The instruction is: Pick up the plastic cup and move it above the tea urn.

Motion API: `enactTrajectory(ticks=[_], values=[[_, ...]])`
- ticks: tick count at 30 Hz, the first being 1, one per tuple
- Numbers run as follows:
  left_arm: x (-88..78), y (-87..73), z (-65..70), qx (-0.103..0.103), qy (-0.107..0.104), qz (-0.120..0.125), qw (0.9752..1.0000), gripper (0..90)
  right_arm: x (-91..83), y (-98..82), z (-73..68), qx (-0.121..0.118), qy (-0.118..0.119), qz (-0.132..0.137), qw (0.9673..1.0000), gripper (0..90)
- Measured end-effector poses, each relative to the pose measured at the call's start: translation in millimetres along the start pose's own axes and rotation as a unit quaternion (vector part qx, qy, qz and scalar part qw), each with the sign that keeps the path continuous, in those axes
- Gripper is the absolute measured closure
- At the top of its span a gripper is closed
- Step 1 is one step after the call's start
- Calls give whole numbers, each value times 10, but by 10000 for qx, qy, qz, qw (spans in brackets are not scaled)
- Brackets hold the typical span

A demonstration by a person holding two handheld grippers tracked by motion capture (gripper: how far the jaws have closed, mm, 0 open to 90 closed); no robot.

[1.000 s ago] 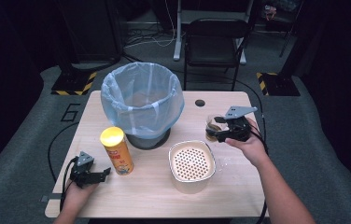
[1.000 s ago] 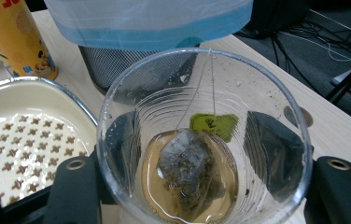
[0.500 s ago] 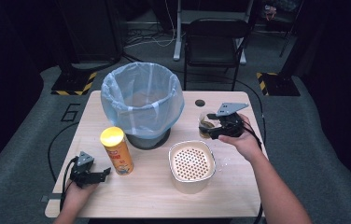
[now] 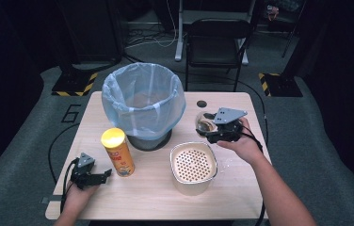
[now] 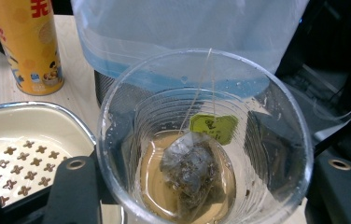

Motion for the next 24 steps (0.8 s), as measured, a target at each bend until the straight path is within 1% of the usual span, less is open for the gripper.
enactTrajectory(ticks=[2,3,4,5,7,10,11,13,14,15,16,18,20,21,23,24], values=[[0,0,0,1,-2,-1,10000,136,-8,27,-36,-168,-27,45,9998,362],[0,0,0,1,-2,-1,10000,136,-8,27,-36,-168,-27,45,9998,362],[-1,0,0,4,-3,-4,10000,136,-12,37,-57,-286,-54,46,9996,362],[-1,0,0,3,-3,-4,10000,136,-12,41,-65,-306,-51,38,9995,362],[0,0,0,2,-2,-2,10000,136,-12,40,-66,-441,-103,1,9990,364],[0,0,0,2,-2,-2,10000,136,-11,32,-69,-670,-209,-84,9975,365],[0,0,0,2,-2,-2,10000,136,-11,32,-69,-670,-209,-84,9975,365],[-1,-1,0,3,-1,-4,10000,136,-13,27,-94,-913,-290,-162,9953,367],[0,0,0,0,-2,0,10000,136,-13,21,-128,-1229,-343,-261,9915,368],[0,0,0,0,-1,0,10000,136,-12,17,-155,-1378,-358,-305,9893,369],[-1,0,0,4,-1,-3,10000,136,-11,13,-179,-1563,-399,-361,9862,370],[0,0,0,1,-2,-1,10000,136,-7,5,-233,-1966,-481,-454,9782,372],[-1,0,0,3,-2,-3,10000,136,-5,2,-285,-2334,-566,-545,9692,377],[0,0,0,5,-1,-3,10000,136,-10,-3,-314,-2514,-640,-606,9638,379],[0,0,1,-1,-2,0,10000,136,-12,-2,-362,-2926,-761,-706,9506,383],[0,0,0,3,-2,-2,10000,136,-13,-3,-385,-3189,-839,-759,9410,386]])
Point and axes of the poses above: each handheld gripper's, and its own axes: x roughly forward along the jaws, y roughly out of its top, z roughly to its right, the point moved 7 cm from there along x, roughly forward along the jaws, and after that the axes turned 9 degrees about z, right-handed, at the moved point
